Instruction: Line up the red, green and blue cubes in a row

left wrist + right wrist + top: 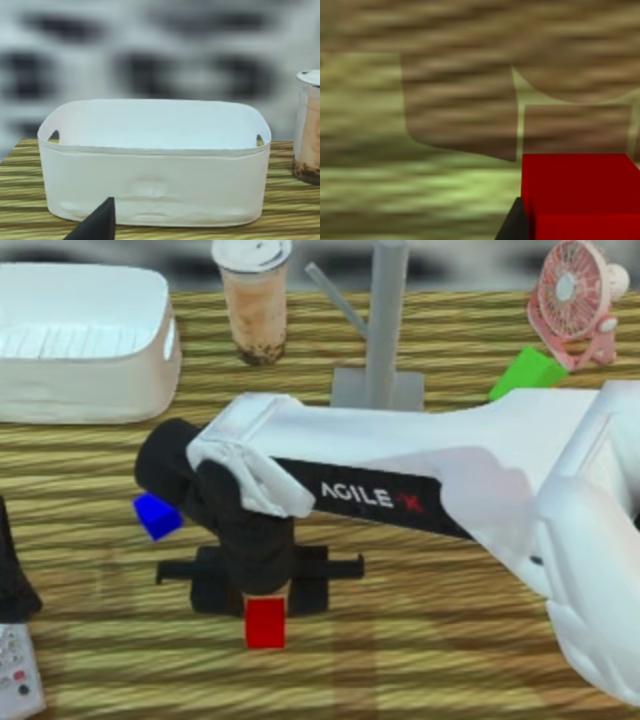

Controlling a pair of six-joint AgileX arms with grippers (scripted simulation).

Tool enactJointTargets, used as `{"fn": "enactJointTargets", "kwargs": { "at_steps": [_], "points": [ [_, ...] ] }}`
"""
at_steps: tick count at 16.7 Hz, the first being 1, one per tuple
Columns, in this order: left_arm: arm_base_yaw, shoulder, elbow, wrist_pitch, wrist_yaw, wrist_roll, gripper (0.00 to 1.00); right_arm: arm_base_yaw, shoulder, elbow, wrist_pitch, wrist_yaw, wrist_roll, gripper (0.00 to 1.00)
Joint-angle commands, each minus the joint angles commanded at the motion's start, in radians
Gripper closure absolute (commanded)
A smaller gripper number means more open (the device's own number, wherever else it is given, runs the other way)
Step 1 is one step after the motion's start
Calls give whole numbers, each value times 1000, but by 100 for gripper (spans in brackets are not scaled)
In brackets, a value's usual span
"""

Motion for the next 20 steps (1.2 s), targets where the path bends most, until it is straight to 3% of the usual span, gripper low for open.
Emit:
{"fn": "enactJointTargets", "kwargs": {
  "at_steps": [4, 5, 14, 20],
  "points": [
    [0, 0, 0, 0, 0, 0, 0, 0, 0, 0, 0, 0, 0, 2],
    [0, 0, 0, 0, 0, 0, 0, 0, 0, 0, 0, 0, 0, 0],
    [0, 0, 0, 0, 0, 0, 0, -2, -1, 4, -4, 0, 0, 0],
    [0, 0, 0, 0, 0, 0, 0, 8, -43, 140, -194, -1, 6, 0]
  ]
}}
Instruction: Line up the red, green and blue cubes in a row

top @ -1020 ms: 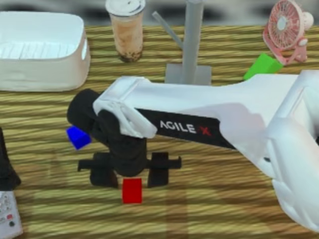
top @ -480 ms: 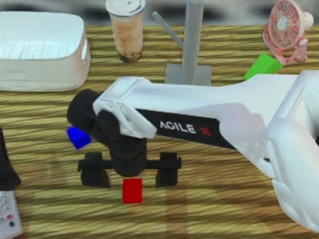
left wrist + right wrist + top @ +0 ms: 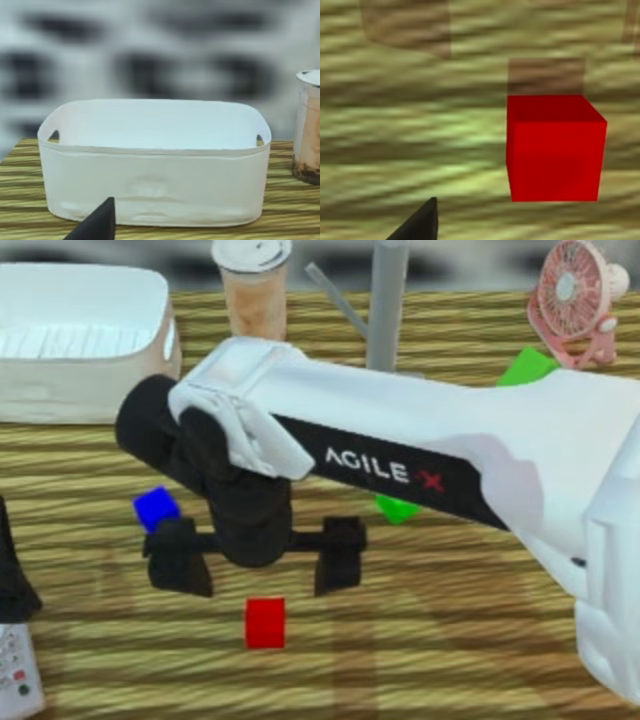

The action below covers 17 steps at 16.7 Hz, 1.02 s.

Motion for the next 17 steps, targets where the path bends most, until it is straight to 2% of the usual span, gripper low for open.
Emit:
{"fn": "enactJointTargets", "kwargs": {
  "at_steps": [7, 10, 13, 17],
  "points": [
    [0, 0, 0, 0, 0, 0, 0, -3, -13, 33, -38, 0, -4, 0],
    [0, 0, 0, 0, 0, 0, 0, -34, -6, 44, -39, -1, -67, 0],
    [0, 0, 0, 0, 0, 0, 0, -102, 9, 62, -45, -6, -218, 0],
    [0, 0, 0, 0, 0, 0, 0, -221, 43, 84, -61, -18, -538, 0]
  ]
}}
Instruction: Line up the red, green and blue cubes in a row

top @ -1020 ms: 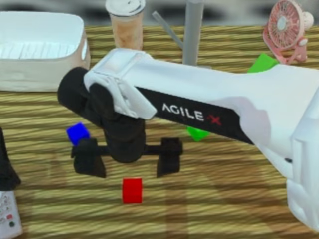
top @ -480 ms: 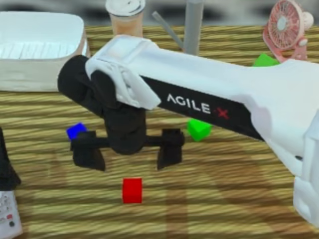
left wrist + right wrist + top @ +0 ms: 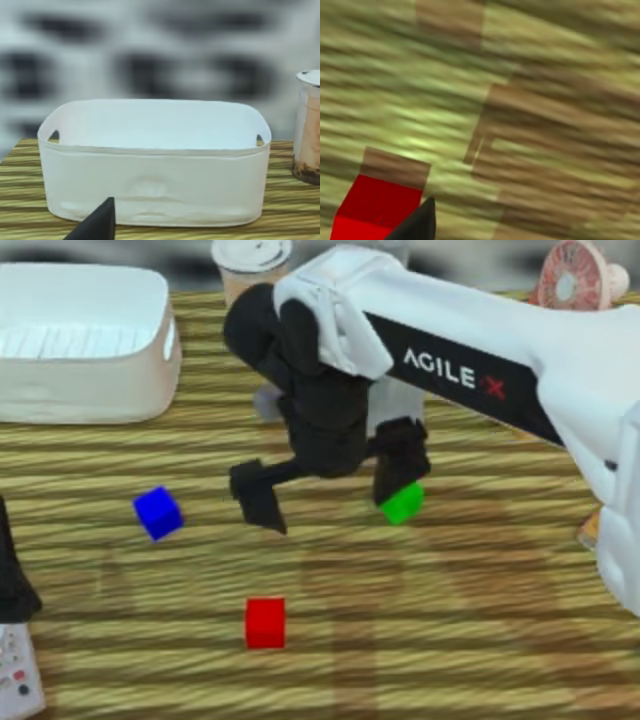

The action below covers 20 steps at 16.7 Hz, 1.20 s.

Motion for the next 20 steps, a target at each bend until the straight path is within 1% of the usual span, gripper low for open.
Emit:
{"fn": "enactJointTargets", "kwargs": {
  "at_steps": [4, 7, 9, 15, 17, 20],
  "points": [
    [0, 0, 0, 0, 0, 0, 0, -118, 28, 21, -12, -10, -299, 0],
    [0, 0, 0, 0, 0, 0, 0, -179, 35, 38, -11, -14, -427, 0],
    [0, 0, 0, 0, 0, 0, 0, -197, 35, 44, -9, -14, -459, 0],
    [0, 0, 0, 0, 0, 0, 0, -195, 36, 26, 8, -14, -458, 0],
    [0, 0, 0, 0, 0, 0, 0, -196, 51, -17, 65, -14, -458, 0],
    [0, 0, 0, 0, 0, 0, 0, -197, 86, -103, 199, -14, -459, 0]
  ]
}}
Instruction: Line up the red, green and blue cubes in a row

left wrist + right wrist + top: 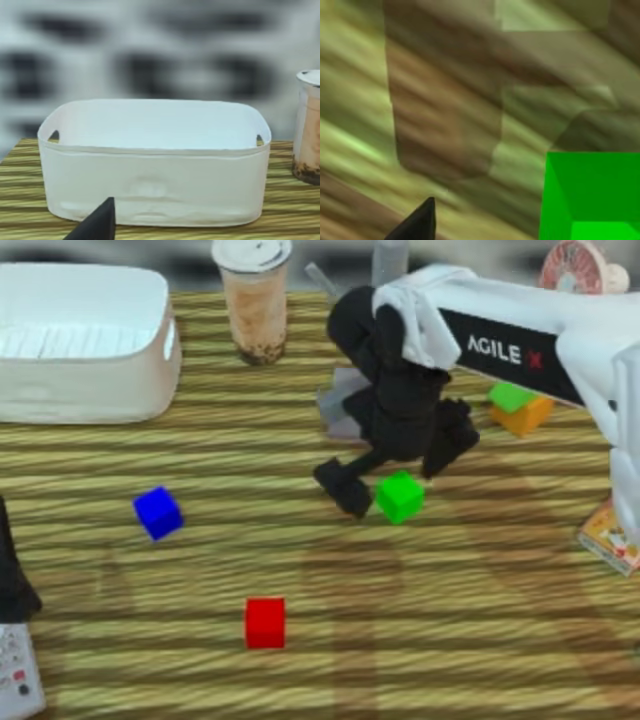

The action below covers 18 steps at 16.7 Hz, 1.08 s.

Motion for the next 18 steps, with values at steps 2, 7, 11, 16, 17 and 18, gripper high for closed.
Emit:
{"fn": "enactJointTargets", "kwargs": {
  "at_steps": [2, 7, 11, 16, 17, 18],
  "points": [
    [0, 0, 0, 0, 0, 0, 0, 0, 21, -47, 64, 0, 0, 0],
    [0, 0, 0, 0, 0, 0, 0, 0, 30, -65, 86, 0, 0, 0],
    [0, 0, 0, 0, 0, 0, 0, 0, 30, -65, 86, 0, 0, 30],
    [0, 0, 0, 0, 0, 0, 0, 0, 30, -65, 86, 0, 0, 68],
    [0, 0, 0, 0, 0, 0, 0, 0, 30, -65, 86, 0, 0, 75],
    [0, 0, 0, 0, 0, 0, 0, 0, 30, -65, 86, 0, 0, 83]
  ]
}}
